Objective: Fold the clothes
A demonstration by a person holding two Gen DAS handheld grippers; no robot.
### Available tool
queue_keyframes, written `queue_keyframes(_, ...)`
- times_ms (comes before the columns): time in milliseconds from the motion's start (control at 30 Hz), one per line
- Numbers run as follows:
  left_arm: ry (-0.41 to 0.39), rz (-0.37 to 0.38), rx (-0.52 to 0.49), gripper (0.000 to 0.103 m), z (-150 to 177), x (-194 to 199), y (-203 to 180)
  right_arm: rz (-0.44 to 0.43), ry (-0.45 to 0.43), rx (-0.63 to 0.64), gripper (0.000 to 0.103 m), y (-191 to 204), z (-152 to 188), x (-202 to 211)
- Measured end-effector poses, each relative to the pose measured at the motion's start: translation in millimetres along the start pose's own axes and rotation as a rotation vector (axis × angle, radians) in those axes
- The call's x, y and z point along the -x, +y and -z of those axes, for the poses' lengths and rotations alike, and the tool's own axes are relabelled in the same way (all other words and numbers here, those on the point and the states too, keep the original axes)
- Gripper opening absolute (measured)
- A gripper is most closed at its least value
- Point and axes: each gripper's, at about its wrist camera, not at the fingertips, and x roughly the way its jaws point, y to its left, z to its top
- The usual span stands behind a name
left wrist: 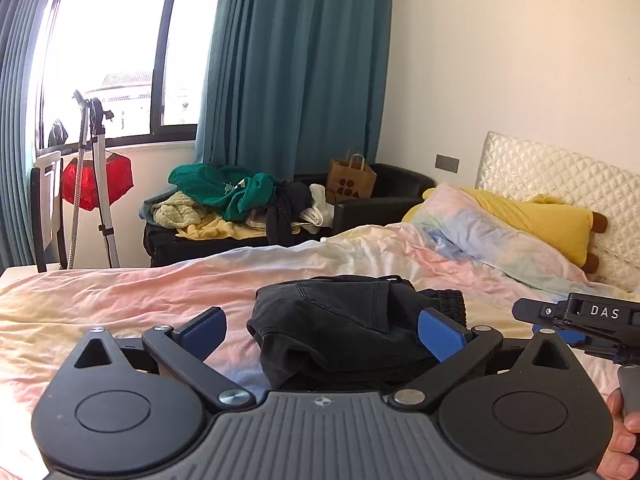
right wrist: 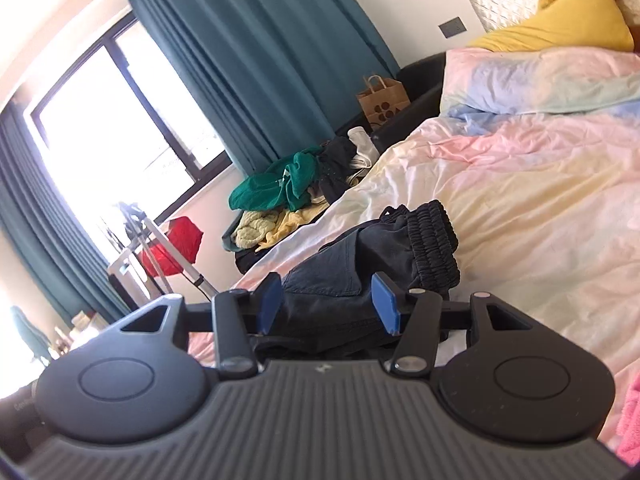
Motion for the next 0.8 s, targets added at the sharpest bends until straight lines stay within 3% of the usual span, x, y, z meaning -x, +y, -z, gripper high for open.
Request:
queue_keyframes(167,-0.04,-0.049,-0.004,0.103,21.8,49.0,3.6,-0.016,-0.009,0.163,0.055,38.4,26.3,33.6)
queue_keyframes(233,-0.053,-0.097,-0.016,0.103,35.6,68.1,6.3,-0.03,-0.024,0.21,0.063,50.0,38.7,43.4)
queue_keyframes(300,-0.055,-0.131,-0.028,0.103,47.9,82.1,8.8,-0.024,-0.074,0.254,0.086,64.3,54.4,56.6)
queue_keyframes(400,-0.04,-0.161,-0.03,0.103,63.9,96.7,14.4,-0.027,-0.142,0.328,0.093,79.7,73.3,69.7)
queue_keyframes(500,-0.058,-0.189,-0.015,0.103,75.2,110.2,23.7,-0.031,-0.177,0.354,0.092,85.5,90.2,75.1)
queue_keyframes(667,-0.088,-0.212,-0.021,0.103,85.8,124.1,36.6,0.006,-0.106,0.382,0.092,91.8,116.2,60.4)
queue_keyframes(800,-0.089,-0.207,-0.01,0.103,91.6,123.8,41.8,0.038,-0.098,0.407,0.092,96.4,127.9,49.7)
